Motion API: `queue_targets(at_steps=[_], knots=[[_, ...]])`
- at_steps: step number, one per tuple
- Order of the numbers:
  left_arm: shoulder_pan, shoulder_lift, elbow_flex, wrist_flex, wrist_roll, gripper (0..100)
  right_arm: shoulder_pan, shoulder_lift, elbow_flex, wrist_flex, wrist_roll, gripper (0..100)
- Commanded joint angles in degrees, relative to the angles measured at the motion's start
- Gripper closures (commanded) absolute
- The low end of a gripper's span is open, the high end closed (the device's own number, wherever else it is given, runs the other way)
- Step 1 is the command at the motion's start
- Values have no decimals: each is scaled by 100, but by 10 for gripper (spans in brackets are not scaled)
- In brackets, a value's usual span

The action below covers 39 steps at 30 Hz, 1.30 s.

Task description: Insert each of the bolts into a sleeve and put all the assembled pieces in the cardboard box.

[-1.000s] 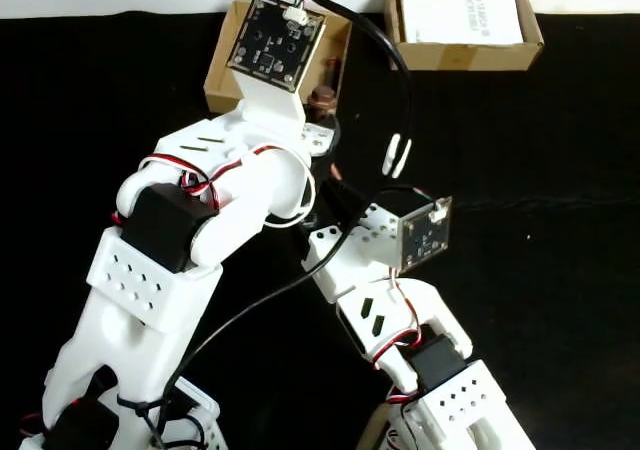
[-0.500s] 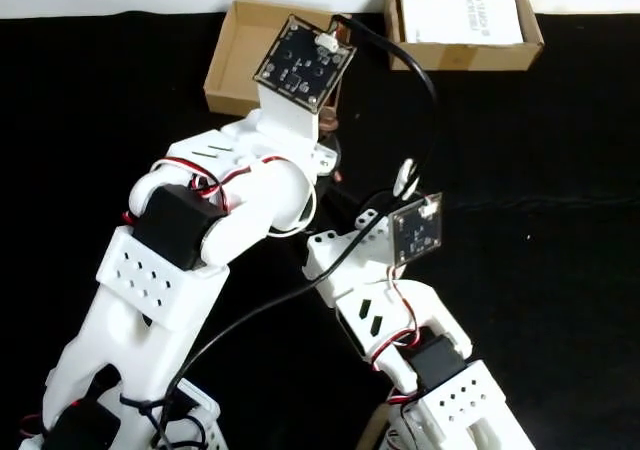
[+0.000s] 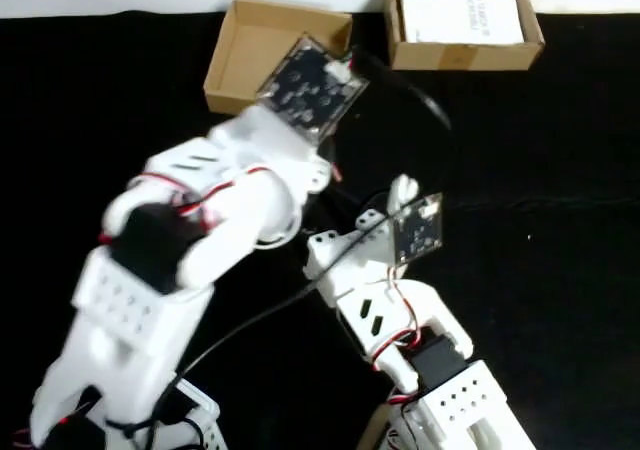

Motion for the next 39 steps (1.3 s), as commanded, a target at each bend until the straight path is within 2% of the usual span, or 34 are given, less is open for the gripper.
queue_targets(at_steps=[1,10,14,19,25,33,39], knots=[[4,-312,22,0,-79,991,57,-119,-303,31,-18,991],[22,-356,400,-255,26,991,57,-119,-303,303,-9,991],[48,-356,426,-765,923,991,40,-119,-303,347,-9,991],[453,-312,646,-949,1363,991,48,-119,-321,347,-35,991],[400,-356,1314,-1301,1415,991,48,-119,-356,347,-35,991],[-92,-356,1323,-1310,1398,991,48,-119,-312,347,-35,991],[22,-356,1358,-1275,1407,991,48,-119,-312,338,-35,991]])
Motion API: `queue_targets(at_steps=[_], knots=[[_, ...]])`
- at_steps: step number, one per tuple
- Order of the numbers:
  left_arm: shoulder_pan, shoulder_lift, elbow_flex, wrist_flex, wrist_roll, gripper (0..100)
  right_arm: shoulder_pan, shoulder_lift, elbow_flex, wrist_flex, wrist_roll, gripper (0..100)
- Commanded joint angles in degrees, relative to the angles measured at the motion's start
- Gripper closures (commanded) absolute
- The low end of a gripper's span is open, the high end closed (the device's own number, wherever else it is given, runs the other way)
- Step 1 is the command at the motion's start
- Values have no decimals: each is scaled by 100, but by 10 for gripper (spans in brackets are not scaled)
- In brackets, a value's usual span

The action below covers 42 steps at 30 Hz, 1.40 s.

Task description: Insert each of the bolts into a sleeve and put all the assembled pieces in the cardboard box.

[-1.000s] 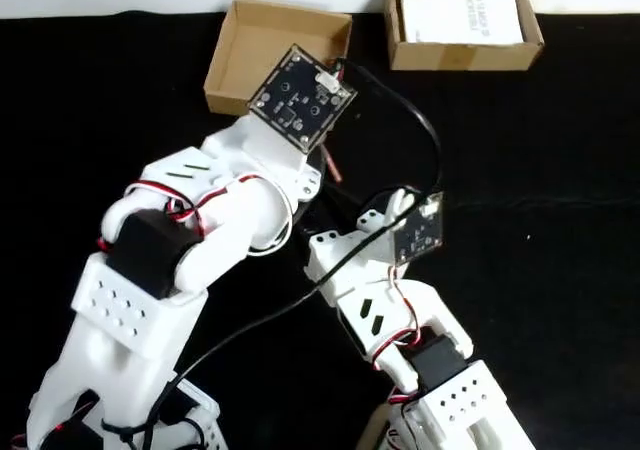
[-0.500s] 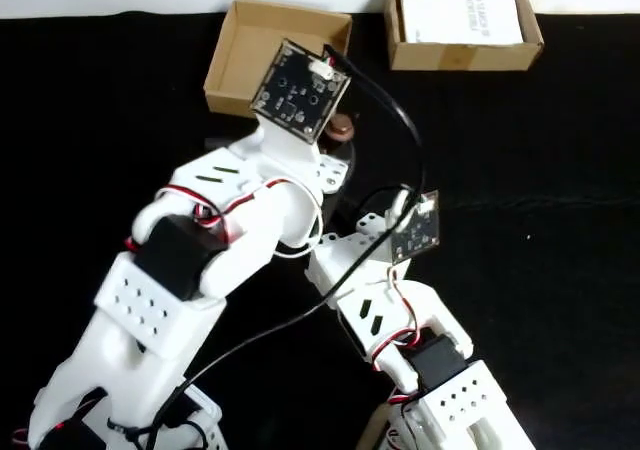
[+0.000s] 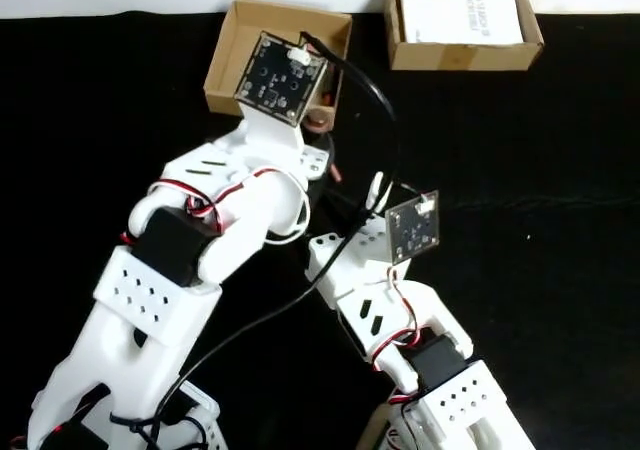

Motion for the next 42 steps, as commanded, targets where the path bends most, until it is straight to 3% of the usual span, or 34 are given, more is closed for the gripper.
queue_targets(at_steps=[1,15,20,42], knots=[[84,-154,-31,-53,18,991,57,-119,-295,4,-35,991],[136,-154,-673,-26,9,991,57,-119,-286,4,-18,991],[514,-251,-1103,642,0,991,57,-119,-154,-13,-18,991],[180,-233,-532,677,-9,991,57,-119,-180,-13,-9,991]])
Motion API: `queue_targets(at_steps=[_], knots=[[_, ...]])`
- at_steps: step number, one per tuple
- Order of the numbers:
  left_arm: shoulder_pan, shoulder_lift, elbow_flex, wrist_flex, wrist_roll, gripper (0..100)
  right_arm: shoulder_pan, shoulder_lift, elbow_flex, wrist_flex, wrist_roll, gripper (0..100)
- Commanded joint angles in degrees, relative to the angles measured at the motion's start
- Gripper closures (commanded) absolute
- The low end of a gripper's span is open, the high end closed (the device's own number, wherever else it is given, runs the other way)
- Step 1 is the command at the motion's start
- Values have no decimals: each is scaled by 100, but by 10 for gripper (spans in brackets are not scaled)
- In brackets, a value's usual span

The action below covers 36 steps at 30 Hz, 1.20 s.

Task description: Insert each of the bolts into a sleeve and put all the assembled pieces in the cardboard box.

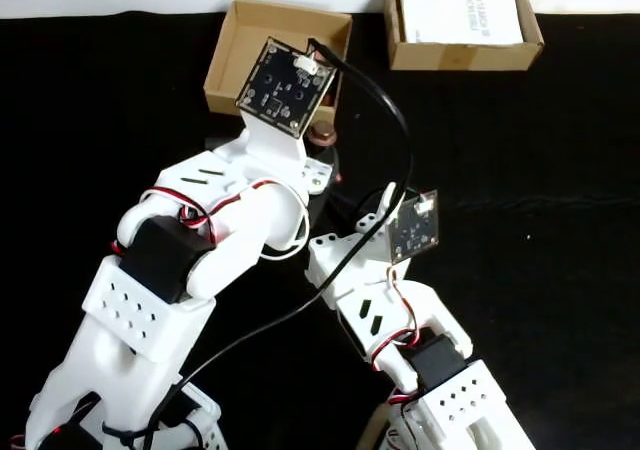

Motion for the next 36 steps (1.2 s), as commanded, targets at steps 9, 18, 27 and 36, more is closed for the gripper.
queue_targets(at_steps=[9,18,27,36], knots=[[-22,-145,356,-466,-9,991,57,-119,-171,-13,-9,991],[-57,-154,400,-422,-9,991,57,-119,-171,-13,-9,991],[-66,-180,989,-413,-413,956,57,-119,-189,-13,0,991],[-189,-180,971,70,-422,860,57,-119,-189,4,0,991]])
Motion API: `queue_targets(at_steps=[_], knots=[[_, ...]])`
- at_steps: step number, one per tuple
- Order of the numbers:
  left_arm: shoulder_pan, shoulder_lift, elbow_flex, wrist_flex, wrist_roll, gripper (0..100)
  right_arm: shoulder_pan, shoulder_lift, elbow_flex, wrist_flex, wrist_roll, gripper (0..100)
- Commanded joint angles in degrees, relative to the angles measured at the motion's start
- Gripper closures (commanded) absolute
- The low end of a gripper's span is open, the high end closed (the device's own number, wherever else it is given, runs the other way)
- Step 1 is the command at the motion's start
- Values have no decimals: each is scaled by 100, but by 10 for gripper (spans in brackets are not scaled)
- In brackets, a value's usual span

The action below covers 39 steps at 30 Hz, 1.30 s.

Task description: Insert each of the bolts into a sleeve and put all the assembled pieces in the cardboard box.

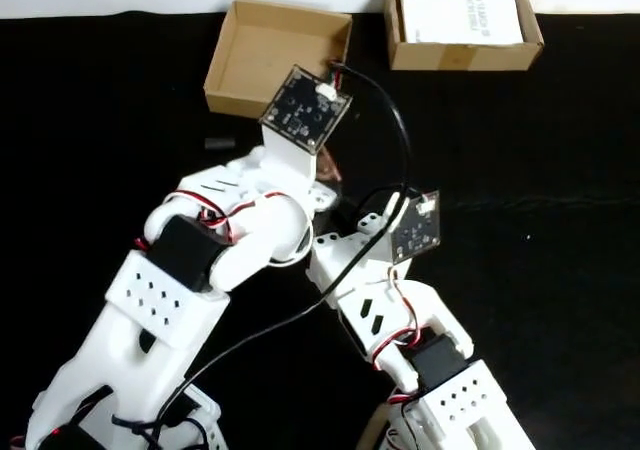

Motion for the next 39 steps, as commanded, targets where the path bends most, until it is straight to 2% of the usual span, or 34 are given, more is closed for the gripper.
queue_targets(at_steps=[1,4,7,9,12,15,17,19,22,26,29,33,39], knots=[[-277,-127,-84,211,-9,858,31,-127,-189,-13,9,991],[-690,-145,-84,501,-9,855,40,-119,-171,-22,9,991],[-769,-163,-295,1064,193,811,40,-119,-198,-22,9,991],[-637,-163,-813,1679,571,780,40,-110,-251,-40,18,991],[-338,-154,-1543,2347,695,761,40,268,-453,-40,176,991],[-145,-154,-1982,2558,712,761,40,1015,-840,-180,185,991],[-259,-163,-2264,2585,712,761,48,1631,-1235,-462,193,991],[-629,-163,-2703,2734,712,762,145,2369,-1710,-734,202,991],[-1675,-163,-3116,2778,686,780,453,3653,-2651,-989,202,991],[-3292,-163,-3099,2822,686,856,901,5288,-4242,-1138,211,991],[-4119,-163,-2905,2901,677,914,1095,6501,-5587,-1138,220,991],[-4866,-163,-2387,2963,325,926,1288,8400,-7556,-1138,229,991],[-5376,-356,-1367,2919,0,927,1385,11301,-10466,-1138,765,990]])
